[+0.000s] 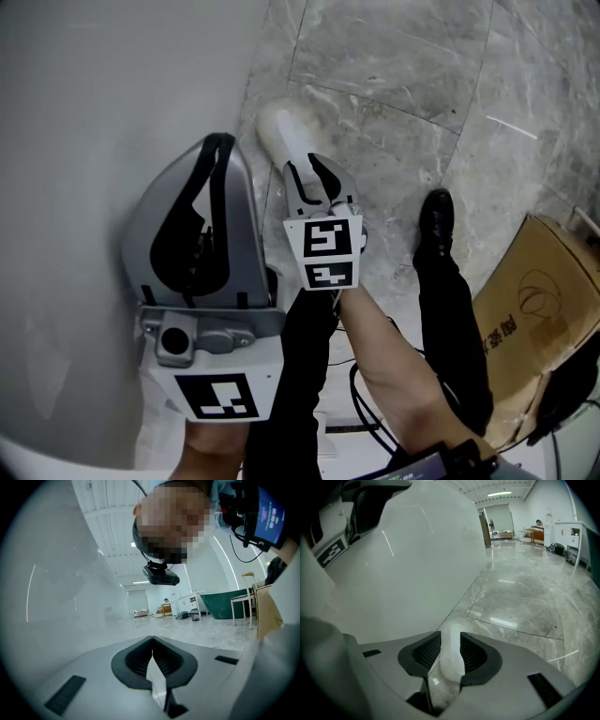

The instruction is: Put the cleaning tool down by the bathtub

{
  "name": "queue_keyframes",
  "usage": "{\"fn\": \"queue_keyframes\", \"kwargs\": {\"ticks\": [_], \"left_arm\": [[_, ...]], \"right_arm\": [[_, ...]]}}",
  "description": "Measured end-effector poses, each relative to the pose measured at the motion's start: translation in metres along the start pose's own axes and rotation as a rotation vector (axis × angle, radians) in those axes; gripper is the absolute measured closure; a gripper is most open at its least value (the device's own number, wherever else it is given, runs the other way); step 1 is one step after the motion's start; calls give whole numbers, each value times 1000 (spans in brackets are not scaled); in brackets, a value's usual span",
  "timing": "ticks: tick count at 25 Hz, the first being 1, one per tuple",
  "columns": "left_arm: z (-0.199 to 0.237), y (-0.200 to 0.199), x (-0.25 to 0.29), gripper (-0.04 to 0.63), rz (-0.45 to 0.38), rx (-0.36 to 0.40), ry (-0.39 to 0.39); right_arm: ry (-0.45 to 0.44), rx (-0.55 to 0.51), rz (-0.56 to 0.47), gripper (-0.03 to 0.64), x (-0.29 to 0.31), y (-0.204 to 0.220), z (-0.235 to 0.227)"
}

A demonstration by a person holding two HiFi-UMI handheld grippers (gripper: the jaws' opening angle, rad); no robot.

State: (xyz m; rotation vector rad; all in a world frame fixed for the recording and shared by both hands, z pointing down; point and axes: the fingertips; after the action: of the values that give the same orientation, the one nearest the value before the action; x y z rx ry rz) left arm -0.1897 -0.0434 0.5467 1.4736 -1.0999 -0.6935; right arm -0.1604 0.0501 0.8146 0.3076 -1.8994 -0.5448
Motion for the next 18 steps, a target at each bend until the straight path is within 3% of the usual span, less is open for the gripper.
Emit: {"fn": "queue_keyframes", "kwargs": {"ticks": [9,15,18], "left_arm": [[-2,-15,2,578,-16,-20,8],[-8,-115,8,578,-61,6,-6],[-7,-163,15,578,-106,7,-22]], "right_arm": [[26,-20,-100,495,-28,-50,-5],[21,-39,-233,517,-124,-142,-9],[26,-73,-349,524,-174,-199,-15]]}}
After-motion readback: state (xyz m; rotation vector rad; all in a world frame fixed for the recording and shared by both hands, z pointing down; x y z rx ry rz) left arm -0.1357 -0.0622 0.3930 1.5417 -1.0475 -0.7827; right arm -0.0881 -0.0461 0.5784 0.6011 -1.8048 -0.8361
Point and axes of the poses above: the fingertips, and each gripper's own axes: x forward along the fingers, z to its left, y out of its underside, and after that the axes turned 4 degrees about x, right-handed
